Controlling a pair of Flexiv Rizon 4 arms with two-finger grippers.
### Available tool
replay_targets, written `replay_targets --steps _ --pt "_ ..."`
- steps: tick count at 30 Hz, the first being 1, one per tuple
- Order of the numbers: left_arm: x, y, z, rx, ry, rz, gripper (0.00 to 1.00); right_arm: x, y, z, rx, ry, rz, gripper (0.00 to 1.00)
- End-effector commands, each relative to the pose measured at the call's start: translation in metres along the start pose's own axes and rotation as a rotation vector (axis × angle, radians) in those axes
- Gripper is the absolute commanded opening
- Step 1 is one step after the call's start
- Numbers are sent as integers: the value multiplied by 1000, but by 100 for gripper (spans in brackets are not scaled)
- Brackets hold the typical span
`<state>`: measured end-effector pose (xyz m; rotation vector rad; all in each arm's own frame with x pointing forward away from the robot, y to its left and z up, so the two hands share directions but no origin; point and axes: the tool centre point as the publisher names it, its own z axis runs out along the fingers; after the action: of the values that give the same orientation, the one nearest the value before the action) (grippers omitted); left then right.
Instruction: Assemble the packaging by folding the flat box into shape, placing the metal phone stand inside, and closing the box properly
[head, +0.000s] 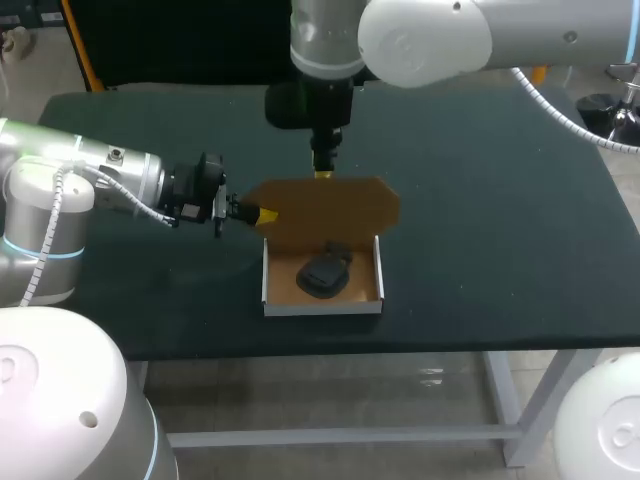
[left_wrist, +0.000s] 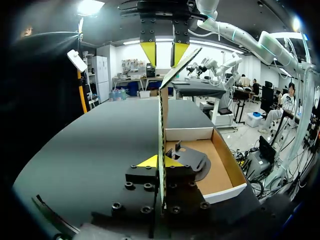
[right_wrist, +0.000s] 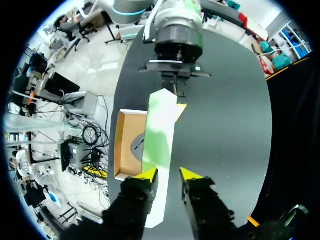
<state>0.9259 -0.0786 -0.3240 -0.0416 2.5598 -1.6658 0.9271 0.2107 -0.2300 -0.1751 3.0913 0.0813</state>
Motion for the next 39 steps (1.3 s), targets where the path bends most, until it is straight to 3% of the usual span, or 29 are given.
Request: replay_targets --steps 1,39 --pt "0 0 0 2 -1 1 0 2 0 3 2 2 1 31" --pt "0 0 0 2 -1 1 0 -2 -1 25 -1 73 12 37"
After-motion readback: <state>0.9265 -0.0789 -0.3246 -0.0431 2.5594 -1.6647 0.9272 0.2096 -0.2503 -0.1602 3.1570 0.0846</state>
